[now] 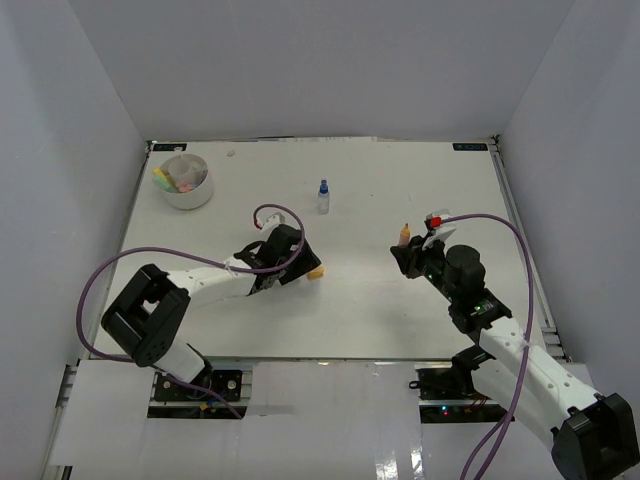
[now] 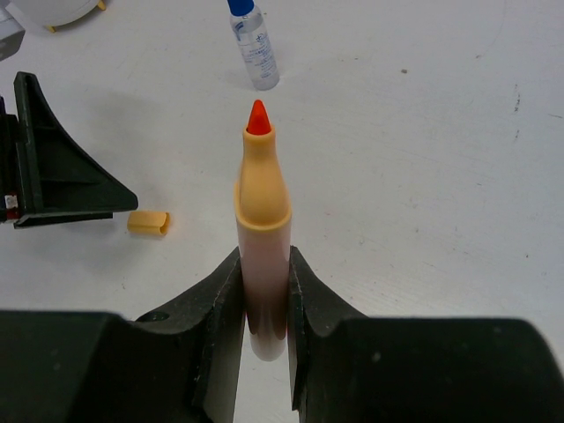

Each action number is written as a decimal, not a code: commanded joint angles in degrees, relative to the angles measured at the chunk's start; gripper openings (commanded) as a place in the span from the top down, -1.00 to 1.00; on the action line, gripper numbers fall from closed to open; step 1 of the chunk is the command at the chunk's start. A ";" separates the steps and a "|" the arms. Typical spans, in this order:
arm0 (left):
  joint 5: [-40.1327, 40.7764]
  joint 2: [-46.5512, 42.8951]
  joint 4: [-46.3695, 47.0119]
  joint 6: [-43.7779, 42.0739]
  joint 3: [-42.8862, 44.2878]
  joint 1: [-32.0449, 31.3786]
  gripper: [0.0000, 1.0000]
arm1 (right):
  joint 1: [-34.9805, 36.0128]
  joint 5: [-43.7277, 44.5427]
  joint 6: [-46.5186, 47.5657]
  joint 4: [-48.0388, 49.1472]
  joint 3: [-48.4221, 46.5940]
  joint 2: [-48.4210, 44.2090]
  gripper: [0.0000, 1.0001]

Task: Sort the stationery into containers
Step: Move the pen cap to the center of the board.

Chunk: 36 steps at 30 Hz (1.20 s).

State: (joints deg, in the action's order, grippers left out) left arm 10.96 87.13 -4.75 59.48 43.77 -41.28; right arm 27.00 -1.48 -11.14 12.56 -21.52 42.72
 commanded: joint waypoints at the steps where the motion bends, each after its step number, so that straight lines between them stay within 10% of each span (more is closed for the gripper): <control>1: -6.56 -1.00 -1.22 2.65 -0.97 -0.91 -0.46 | -0.37 0.60 0.77 3.18 0.51 -0.80 0.85; 36: 2.31 13.23 -3.86 -1.03 11.77 -0.30 -0.43 | -0.37 0.95 0.77 3.18 0.69 -1.41 0.85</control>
State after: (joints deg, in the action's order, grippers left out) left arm 12.23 99.22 -5.23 60.84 53.69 -42.00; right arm 26.96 -1.28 -11.11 13.04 -20.75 42.04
